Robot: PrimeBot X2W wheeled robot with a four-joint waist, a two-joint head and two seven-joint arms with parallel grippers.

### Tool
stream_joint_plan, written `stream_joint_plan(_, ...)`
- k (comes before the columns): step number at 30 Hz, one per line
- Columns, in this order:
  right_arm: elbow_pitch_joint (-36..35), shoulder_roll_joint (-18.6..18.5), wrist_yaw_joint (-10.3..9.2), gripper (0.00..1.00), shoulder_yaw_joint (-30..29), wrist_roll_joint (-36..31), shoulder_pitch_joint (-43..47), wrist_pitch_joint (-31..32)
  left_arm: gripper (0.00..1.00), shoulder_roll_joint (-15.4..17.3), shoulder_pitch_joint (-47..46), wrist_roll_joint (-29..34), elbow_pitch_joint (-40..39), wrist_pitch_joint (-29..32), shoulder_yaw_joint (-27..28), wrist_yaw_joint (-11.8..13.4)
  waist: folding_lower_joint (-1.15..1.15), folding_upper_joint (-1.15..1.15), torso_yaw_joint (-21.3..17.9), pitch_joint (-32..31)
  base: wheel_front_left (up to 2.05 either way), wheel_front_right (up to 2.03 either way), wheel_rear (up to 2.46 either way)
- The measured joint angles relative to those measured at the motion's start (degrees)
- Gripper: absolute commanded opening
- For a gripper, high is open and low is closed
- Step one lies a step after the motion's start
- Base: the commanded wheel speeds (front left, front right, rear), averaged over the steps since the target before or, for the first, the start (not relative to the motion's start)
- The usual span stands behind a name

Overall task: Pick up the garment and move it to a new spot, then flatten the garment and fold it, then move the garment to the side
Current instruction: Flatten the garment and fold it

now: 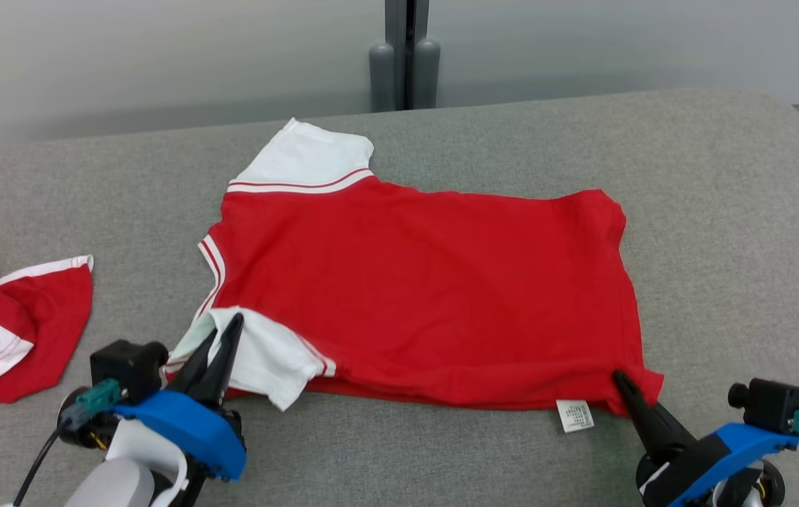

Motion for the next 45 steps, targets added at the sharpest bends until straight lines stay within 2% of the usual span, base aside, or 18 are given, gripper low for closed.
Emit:
stream_joint_plan(4,2.29,-0.13,0.0,0.0,0.43,-0.59,-3.15,-0.88,0.0,-0.91,-4.44,0.23,4.49,-0.02,-0.67,-1.14,0.0,0.0,-0.09,1.63,0.0,0.0,0.0)
stream_joint_plan(5,2.94,-0.18,0.0,0.42,0.56,-0.64,-3.89,-1.1,0.0,-1.27,-5.33,0.14,5.66,-0.01,-0.96,-1.52,0.0,0.0,-0.11,1.98,0.0,0.0,0.0)
stream_joint_plan(6,3.46,-0.19,0.0,1.0,0.67,-0.66,-4.56,-1.47,0.8,-1.62,-6.22,0.35,6.69,-0.67,-1.05,-1.52,0.0,0.0,-0.12,2.3,0.0,0.0,0.0)
stream_joint_plan(7,3.9,-0.18,0.0,1.0,0.83,-0.68,-5.15,-1.9,1.0,-1.89,-7.17,0.45,7.79,-1.41,-1.0,-1.59,0.0,0.0,-0.12,2.55,0.0,0.0,0.0)
stream_joint_plan(14,4.83,-2.12,0.0,1.0,2.65,-4.44,-6.09,-7.53,1.0,-3.49,-9.5,1.61,12.79,-6.91,-1.14,-1.85,0.0,0.0,0.42,1.94,0.0,0.0,0.0)
stream_joint_plan(21,3.83,-4.64,0.0,1.0,2.02,-8.77,-1.18,-10.77,1.0,-3.46,-6.0,1.76,14.47,-9.58,-1.19,-1.63,-0.01,-0.01,1.39,-0.21,0.0,0.0,0.0)
stream_joint_plan(31,4.78,-5.36,0.0,1.0,0.11,-12.63,1.14,-9.81,1.0,-1.42,-1.77,2.18,14.91,-8.96,-1.47,0.3,-0.01,-0.01,1.48,-1.03,0.0,0.0,0.0)
stream_joint_plan(45,15.73,-3.13,0.0,1.0,2.77,-15.22,-5.76,-10.44,1.0,-0.82,-3.25,2.0,20.38,-6.55,-1.87,1.12,0.0,-0.01,0.71,1.67,0.0,0.0,0.0)
